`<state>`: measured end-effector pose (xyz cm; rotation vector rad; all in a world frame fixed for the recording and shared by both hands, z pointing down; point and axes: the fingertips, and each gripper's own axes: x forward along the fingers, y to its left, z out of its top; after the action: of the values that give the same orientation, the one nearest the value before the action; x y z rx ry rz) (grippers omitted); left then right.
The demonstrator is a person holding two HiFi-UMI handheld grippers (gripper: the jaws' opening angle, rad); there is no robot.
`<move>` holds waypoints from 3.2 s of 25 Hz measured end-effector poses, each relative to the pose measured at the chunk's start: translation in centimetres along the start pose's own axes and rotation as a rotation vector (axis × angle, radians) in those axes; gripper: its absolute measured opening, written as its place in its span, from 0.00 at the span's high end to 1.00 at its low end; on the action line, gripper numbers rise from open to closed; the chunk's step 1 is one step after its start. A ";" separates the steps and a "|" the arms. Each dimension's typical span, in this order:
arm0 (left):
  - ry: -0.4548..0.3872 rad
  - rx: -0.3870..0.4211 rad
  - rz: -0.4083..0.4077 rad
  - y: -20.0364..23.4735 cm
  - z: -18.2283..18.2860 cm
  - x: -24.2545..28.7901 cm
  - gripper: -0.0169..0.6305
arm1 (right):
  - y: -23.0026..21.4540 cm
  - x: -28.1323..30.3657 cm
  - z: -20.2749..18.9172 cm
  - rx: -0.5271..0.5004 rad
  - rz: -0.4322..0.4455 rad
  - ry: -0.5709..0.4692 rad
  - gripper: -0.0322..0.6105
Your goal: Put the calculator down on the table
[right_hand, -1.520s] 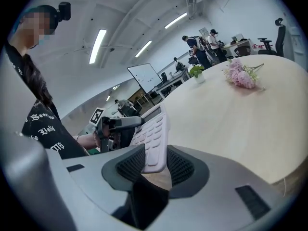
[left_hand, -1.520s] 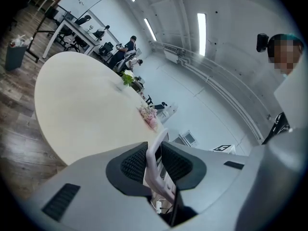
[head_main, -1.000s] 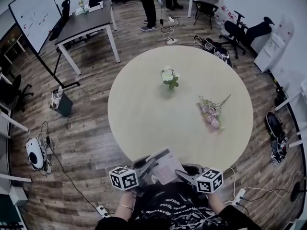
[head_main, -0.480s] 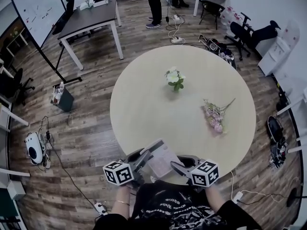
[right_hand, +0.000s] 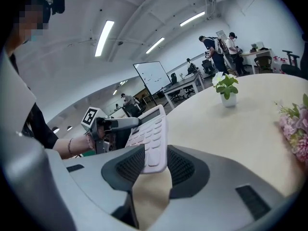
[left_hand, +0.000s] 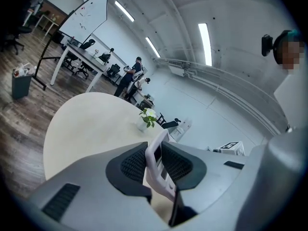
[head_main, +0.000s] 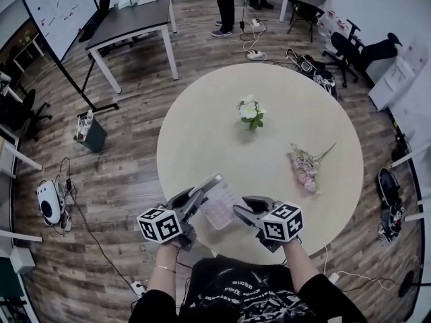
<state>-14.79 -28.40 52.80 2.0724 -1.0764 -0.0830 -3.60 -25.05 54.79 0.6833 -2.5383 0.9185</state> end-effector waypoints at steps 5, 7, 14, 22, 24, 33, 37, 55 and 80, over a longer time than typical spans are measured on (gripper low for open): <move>-0.006 0.019 0.018 1.9 2.4 1.6 0.82 | -1.8 2.1 2.4 -0.008 -0.005 0.009 0.71; -0.008 0.023 0.031 2.9 3.3 2.4 0.82 | -2.8 3.1 3.3 0.002 0.000 0.004 0.71; 0.016 0.046 0.066 6.8 4.5 5.0 0.82 | -6.0 6.9 4.2 0.017 -0.022 0.037 0.70; 0.010 -0.035 0.118 11.3 5.7 7.5 0.81 | -9.3 10.6 6.1 0.001 -0.038 0.091 0.70; 0.021 -0.042 0.134 12.4 6.0 7.9 0.81 | -10.0 11.6 6.3 0.002 -0.042 0.109 0.70; 0.112 -0.017 0.214 15.7 5.5 10.5 0.81 | -13.4 14.8 5.0 0.023 -0.108 0.203 0.70; 0.154 -0.005 0.216 16.0 5.2 11.6 0.81 | -14.4 14.9 4.6 0.042 -0.123 0.213 0.70; 0.209 -0.036 0.396 18.4 4.0 12.3 0.59 | -15.2 15.7 4.0 0.054 -0.201 0.200 0.53; 0.002 0.238 0.345 3.3 2.1 1.6 0.34 | -5.7 3.0 7.9 -0.214 -0.342 -0.128 0.31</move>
<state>-16.78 -31.96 54.05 2.0568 -1.4856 0.2295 -4.20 -35.12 53.36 1.0921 -2.4686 0.4950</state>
